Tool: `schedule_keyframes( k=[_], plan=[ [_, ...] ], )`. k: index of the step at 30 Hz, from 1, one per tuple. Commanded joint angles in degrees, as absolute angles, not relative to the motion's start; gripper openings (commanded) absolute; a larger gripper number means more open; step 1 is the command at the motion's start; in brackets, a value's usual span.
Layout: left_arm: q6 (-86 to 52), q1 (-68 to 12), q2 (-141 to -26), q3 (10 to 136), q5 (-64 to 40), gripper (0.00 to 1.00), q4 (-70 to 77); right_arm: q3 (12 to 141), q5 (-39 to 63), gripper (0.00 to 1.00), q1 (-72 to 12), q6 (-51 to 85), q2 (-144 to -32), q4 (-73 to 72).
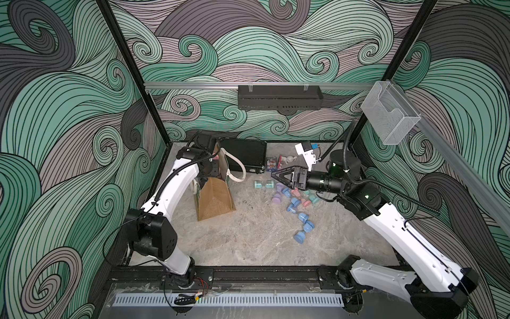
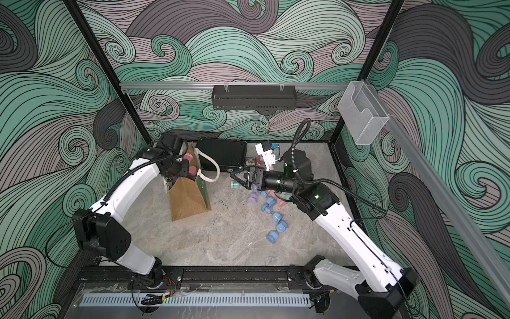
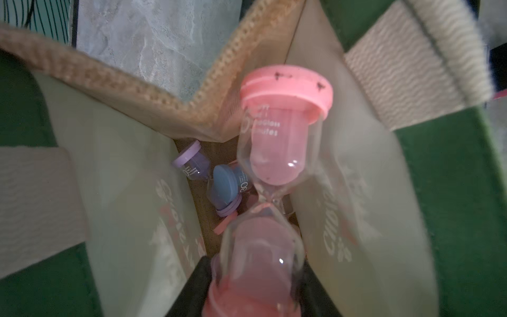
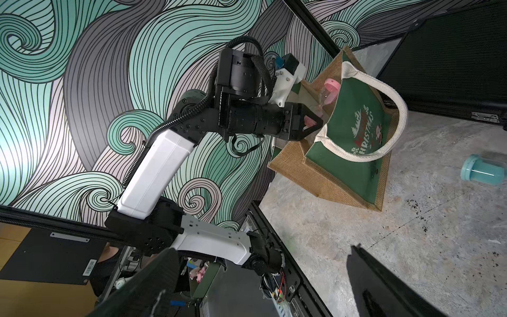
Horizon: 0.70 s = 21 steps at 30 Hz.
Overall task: Put the hourglass into the canvas bag
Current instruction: Place the hourglass in the canvas bag.
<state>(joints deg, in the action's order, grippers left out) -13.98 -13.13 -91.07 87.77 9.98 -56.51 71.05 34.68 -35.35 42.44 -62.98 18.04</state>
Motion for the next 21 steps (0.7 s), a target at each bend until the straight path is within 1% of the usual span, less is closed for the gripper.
schedule_keyframes(
  k=[1, 5, 8, 10, 19, 21],
  plan=[
    [-12.43, -11.90, -94.12, 91.50, 9.92, 0.20, -60.67, 72.42, 33.66, 1.00, -34.92, 42.22, -62.75, 17.82],
    [-13.39, -11.48, -99.48, 96.03, 12.33, 0.20, -67.37, 72.13, 34.25, 1.00, -34.85, 43.50, -63.56, 16.04],
    [-12.98, -11.43, -101.01, 95.92, 11.64, 0.20, -68.34, 72.97, 34.77, 1.00, -34.63, 43.27, -63.68, 17.48],
    [-12.83, -11.51, -100.83, 95.39, 11.53, 0.22, -68.00, 71.62, 33.52, 1.00, -34.55, 42.74, -62.69, 17.10],
    [-12.15, -11.51, -99.24, 95.74, 11.21, 0.45, -67.83, 69.02, 32.91, 1.00, -32.37, 43.32, -62.96, 16.89],
    [-11.98, -11.44, -98.64, 95.80, 11.46, 0.47, -67.72, 69.17, 32.47, 1.00, -32.10, 42.75, -63.02, 17.85]
  ],
)
